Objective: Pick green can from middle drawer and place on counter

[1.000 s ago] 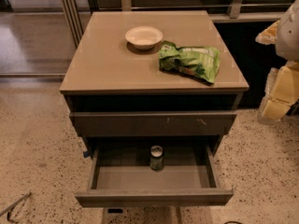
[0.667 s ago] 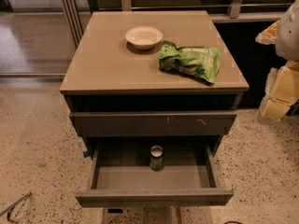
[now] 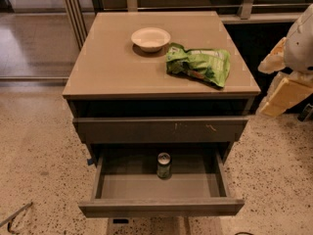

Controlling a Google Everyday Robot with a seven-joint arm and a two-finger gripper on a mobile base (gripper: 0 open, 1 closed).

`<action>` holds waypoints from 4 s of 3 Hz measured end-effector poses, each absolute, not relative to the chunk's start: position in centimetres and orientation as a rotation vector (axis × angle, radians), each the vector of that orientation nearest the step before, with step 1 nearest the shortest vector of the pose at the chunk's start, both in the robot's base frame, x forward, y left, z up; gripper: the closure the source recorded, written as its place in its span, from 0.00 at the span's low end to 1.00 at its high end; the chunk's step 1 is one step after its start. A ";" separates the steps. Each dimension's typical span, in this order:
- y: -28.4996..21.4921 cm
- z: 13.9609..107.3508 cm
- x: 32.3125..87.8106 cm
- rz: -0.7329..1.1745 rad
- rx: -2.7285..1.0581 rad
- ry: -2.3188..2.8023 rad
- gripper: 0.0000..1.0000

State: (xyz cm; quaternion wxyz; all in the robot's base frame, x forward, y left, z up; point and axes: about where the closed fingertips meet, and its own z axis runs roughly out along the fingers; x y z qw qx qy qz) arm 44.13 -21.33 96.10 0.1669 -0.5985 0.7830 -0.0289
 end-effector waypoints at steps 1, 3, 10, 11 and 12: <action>-19.6 89.1 44.6 0.050 -1.606 2.236 0.69; -16.2 76.0 47.0 0.306 -1.467 2.232 1.00; -20.2 54.1 51.3 0.242 -1.235 2.195 1.00; -18.6 50.7 51.5 0.272 -1.216 2.175 0.98; -16.2 48.5 51.8 0.332 -1.199 2.143 0.76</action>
Offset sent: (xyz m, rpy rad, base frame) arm 0.0356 0.0620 -0.1995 0.3677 0.0190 -0.0823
